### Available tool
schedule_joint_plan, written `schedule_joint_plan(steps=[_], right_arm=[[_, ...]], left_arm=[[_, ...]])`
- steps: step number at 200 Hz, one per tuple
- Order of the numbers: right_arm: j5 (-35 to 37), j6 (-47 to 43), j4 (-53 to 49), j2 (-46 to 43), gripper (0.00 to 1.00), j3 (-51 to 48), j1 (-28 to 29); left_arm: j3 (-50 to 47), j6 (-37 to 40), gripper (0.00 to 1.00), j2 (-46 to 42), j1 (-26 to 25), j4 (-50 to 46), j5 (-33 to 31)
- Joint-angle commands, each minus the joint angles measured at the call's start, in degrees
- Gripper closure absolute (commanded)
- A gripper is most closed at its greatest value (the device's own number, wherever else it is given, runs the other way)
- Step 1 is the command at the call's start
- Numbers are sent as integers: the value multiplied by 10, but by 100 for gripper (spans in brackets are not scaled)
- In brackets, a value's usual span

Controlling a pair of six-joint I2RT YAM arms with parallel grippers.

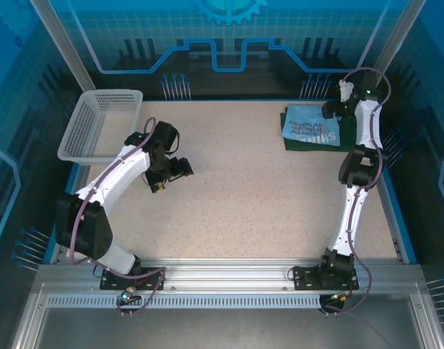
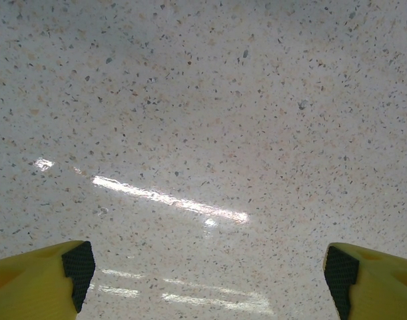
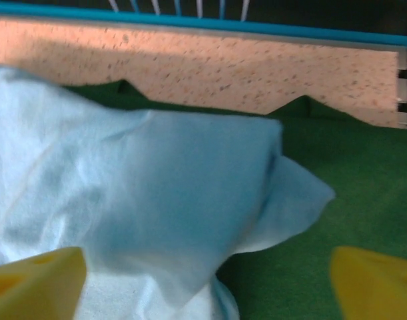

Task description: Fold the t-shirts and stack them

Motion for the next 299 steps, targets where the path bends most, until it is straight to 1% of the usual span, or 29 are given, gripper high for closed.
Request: schedule_joint_plan(steps=[1,12,23,33,37,40,54,66,77,92,100,106,123,139,149,169,185,193,207,216,225,250,273,284,291,299], right_arm=[[0,90,2,-32,0,-14,-21],[-8,120,39,-85,0,-84,-20],[-13,156,103,-153,0,-194,-18],[-3,183,180,-237,0,-305,-13],[4,194,209,-266,0,-348,-11],[8,202,228,-285,0,-384,-8],[17,232,288,-357,0,-480,1],[56,262,310,-409,0,-542,13],[50,281,359,-463,0,-619,20],[55,309,426,-536,0,-720,30],[38,320,470,-571,0,-774,33],[25,322,496,-596,0,-811,34],[37,311,562,-668,0,-913,55],[69,271,596,-728,0,-990,85],[111,247,605,-759,0,-1035,107],[149,216,629,-813,0,-1115,138],[179,204,625,-836,0,-1158,152],[192,197,615,-840,0,-1171,156],[220,172,600,-832,0,-1183,162],[251,168,587,-821,0,-1186,165],[260,158,583,-811,0,-1189,163],[224,143,626,-792,0,-1205,162],[191,139,672,-723,0,-1190,166],[183,125,682,-690,0,-1172,172],[166,121,683,-676,0,-1161,172],[145,124,710,-662,0,-1152,173]], left_arm=[[18,-6,8,3,5,3,2],[25,-12,8,1,5,17,-1],[32,-18,8,-5,4,31,-9],[38,-25,8,-15,2,43,-17],[40,-27,3,-21,1,47,-23],[41,-28,2,-25,0,50,-27],[38,-26,1,-55,-10,65,-56],[24,-20,1,-88,-19,82,-86],[1,-15,1,-127,-28,98,-124],[-44,-9,1,-185,-32,121,-180],[-74,-4,1,-224,-33,136,-214],[-100,5,1,-255,-33,154,-238],[-182,44,1,-350,-30,223,-307],[-259,88,1,-426,-16,285,-351],[-306,117,1,-469,-10,326,-378],[-393,151,1,-535,11,398,-409],[-444,163,1,-559,40,425,-421],[-462,183,1,-560,56,435,-419],[-484,225,1,-543,74,460,-417],[-492,230,1,-525,90,471,-414],[-500,236,1,-508,108,487,-398],[-530,263,1,-452,144,556,-371],[-551,276,1,-377,184,636,-331],[-559,286,1,-336,194,678,-309],[-553,302,1,-313,196,700,-291],[-547,324,1,-286,196,728,-270]])
